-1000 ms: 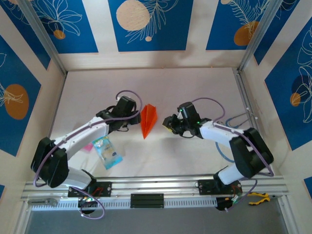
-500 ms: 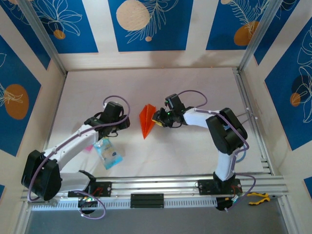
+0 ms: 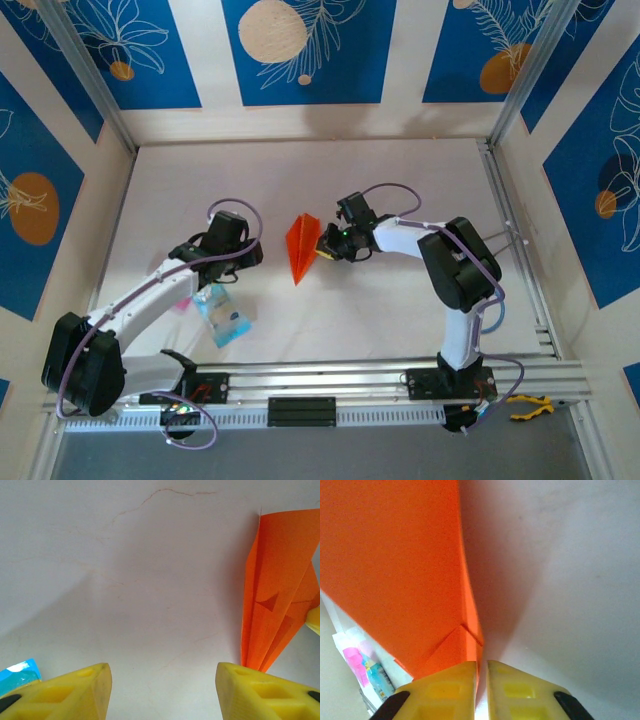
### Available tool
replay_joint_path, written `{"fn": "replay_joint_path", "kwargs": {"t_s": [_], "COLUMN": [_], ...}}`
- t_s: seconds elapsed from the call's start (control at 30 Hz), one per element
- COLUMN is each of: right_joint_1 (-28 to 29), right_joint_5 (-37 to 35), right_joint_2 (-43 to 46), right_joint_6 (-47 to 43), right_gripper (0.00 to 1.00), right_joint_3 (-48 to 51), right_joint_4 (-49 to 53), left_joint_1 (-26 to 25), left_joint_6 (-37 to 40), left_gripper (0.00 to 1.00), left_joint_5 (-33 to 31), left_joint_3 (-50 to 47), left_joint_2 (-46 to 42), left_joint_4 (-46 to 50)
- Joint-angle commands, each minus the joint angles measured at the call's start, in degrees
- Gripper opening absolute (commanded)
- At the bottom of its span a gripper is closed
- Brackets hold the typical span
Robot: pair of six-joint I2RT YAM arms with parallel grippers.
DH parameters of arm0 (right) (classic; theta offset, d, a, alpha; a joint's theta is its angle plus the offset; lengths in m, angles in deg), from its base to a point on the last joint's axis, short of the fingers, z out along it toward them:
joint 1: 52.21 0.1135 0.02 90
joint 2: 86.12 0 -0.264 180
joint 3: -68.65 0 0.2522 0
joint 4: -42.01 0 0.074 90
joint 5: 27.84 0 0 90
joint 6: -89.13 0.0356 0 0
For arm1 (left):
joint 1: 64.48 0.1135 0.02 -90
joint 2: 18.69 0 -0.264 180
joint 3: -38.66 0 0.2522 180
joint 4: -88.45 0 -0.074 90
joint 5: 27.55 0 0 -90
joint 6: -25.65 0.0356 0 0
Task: Fold a paper plane with a square sheet of paper (pick it up from the middle)
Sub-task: Move a paper plane to the center of the table.
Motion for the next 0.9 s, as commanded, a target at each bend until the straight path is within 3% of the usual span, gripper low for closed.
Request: {"fn": "replay_joint_path", "kwargs": {"t_s": [0.0,0.33,0.87], "right_joint_1": [-0.9,-2.3,-3.5], "right_joint_5": [2.1,5.0,6.3], "right_joint_2": [-0.6,-2.0,-3.5], "right_joint_6": [-3.0,-10.4,-18.3], "right_gripper": [0.10,0.06,0.09], "right_joint_3": [-1.6,-5.1,-9.9], "right_joint_4": [2.4,7.2,14.0], "left_joint_1": [0.9,1.3,1.9], "left_joint_6": [1.5,1.5,2.3], "left_gripper": [0.58,0.58,0.58], "left_joint_5": [0.6,1.1,0.9], "left_joint_3": [-0.7,-1.3,-1.6], "left_joint_2": [-0.9,-0.4,0.0], "left_joint_4": [-0.5,-0.8,-0.9]}}
